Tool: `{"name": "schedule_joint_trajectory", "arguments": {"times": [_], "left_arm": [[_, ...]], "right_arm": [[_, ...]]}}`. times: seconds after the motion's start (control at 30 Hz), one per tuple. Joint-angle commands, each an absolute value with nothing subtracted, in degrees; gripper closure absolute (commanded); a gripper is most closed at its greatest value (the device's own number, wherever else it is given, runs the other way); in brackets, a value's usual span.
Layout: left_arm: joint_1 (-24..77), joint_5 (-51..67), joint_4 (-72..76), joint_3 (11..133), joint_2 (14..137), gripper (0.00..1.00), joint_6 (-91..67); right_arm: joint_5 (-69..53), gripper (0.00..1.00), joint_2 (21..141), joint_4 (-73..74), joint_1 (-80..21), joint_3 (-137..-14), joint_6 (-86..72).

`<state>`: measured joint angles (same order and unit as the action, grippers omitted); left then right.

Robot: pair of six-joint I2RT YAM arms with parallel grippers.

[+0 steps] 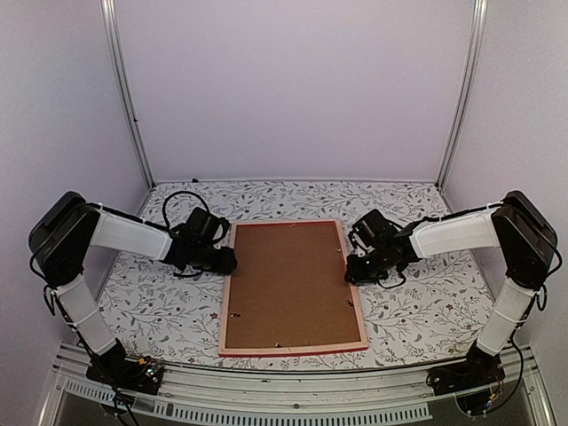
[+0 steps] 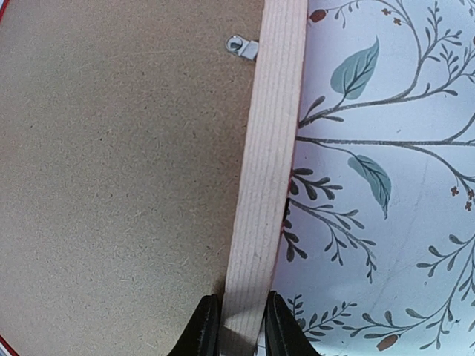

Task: Put the photo into the frame
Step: Press the fastener onto the backboard.

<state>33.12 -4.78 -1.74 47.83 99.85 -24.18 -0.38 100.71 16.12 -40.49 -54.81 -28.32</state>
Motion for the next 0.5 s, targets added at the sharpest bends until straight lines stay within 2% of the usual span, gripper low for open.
{"name": "schedule_joint_trajectory", "arguments": {"times": [0.0, 0.07, 0.17, 0.47], "left_arm": [[32.0, -6.5, -6.3, 48.3, 99.8, 0.53, -23.7], [31.9, -5.1, -5.8, 48.1, 99.9, 0.50, -24.0], [31.7, -3.8, -5.5, 48.1, 100.0, 0.38, -24.4], [30.5, -1.7, -3.8, 46.7, 97.7, 0.36, -25.0]], "right_arm": [[-0.3, 0.79, 102.1, 19.8, -40.5, -54.0, -26.2], [-0.3, 0.79, 102.0, 19.8, -40.5, -53.9, -26.2], [-0.4, 0.79, 102.0, 19.7, -40.5, -53.9, -26.3], [-0.5, 0.79, 102.3, 19.5, -40.5, -53.9, -26.3]]}}
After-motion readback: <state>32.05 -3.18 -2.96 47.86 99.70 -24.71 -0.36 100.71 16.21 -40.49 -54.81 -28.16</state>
